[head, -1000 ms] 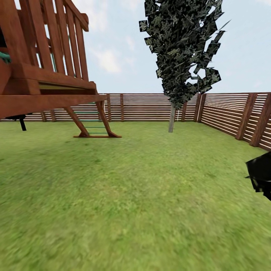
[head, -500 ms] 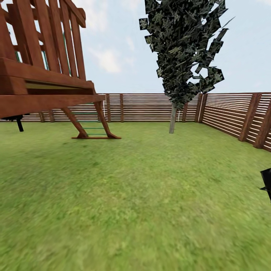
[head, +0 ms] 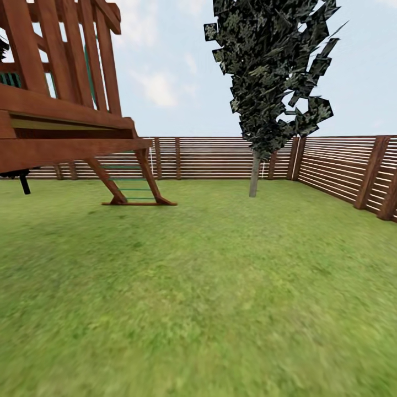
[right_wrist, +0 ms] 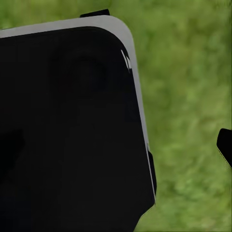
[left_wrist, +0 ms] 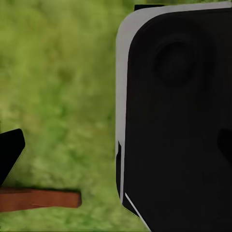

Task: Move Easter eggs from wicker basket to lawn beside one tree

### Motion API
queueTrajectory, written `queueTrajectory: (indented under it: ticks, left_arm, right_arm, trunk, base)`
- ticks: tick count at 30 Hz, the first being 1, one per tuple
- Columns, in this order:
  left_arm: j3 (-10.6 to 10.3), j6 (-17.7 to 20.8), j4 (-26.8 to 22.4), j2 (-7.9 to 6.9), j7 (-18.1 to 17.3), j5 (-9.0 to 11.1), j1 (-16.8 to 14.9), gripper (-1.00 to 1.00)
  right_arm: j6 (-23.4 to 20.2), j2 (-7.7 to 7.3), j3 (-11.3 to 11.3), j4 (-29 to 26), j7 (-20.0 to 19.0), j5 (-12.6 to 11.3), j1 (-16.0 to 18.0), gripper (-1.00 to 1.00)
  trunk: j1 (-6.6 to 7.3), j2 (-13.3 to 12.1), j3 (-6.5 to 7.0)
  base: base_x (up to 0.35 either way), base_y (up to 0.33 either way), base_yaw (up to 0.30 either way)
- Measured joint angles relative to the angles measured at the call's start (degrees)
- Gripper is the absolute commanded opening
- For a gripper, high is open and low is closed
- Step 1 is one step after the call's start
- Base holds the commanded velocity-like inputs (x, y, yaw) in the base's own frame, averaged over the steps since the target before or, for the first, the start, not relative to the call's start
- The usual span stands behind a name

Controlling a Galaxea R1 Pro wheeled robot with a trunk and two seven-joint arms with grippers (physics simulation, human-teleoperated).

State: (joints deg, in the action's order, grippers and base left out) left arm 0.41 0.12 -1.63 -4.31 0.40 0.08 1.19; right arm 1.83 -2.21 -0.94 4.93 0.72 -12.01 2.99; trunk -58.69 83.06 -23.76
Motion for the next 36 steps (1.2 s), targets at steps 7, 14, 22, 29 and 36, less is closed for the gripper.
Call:
queueTrajectory:
  ticks: [7, 14, 22, 29, 36]
  left_arm:
    - [0.0, 0.0, 0.0, 0.05, 0.0, 0.0, 0.0, 1.00]
    - [-0.2, -0.1, 0.0, 0.09, 0.0, 0.0, 0.0, 1.00]
    - [-0.2, -0.1, 0.0, 0.09, 0.0, 0.0, 0.0, 1.00]
    - [0.0, 0.0, 0.0, -0.07, -0.3, 0.0, 0.0, 1.00]
    - [0.0, 0.0, -0.1, -0.15, -0.2, 0.0, 0.0, 1.00]
  right_arm:
    - [0.0, 0.05, 0.0, 0.0, 0.0, 0.0, 0.0, 1.00]
    - [0.5, -0.06, 0.2, -1.0, 0.0, 0.1, 0.0, 1.00]
    - [0.4, 0.37, -0.1, -1.2, -0.3, 0.6, 0.0, 1.00]
    - [0.2, 0.44, -0.2, -0.7, -0.1, 0.4, 0.0, 1.00]
    - [0.0, 0.41, -0.2, -0.1, 0.1, 0.3, 0.0, 1.00]
  trunk:
    - [-0.01, 0.0, 0.00]
    - [-0.04, 0.0, 0.00]
    - [-0.03, 0.0, 0.00]
    - [0.00, 0.0, 0.00]
    - [0.00, 0.0, 0.00]
  base:
    - [0.265, 0.000, 0.000]
    - [0.024, 0.000, 0.000]
    - [0.018, 0.000, 0.000]
    - [0.278, 0.000, 0.000]
    - [0.326, 0.000, 0.000]
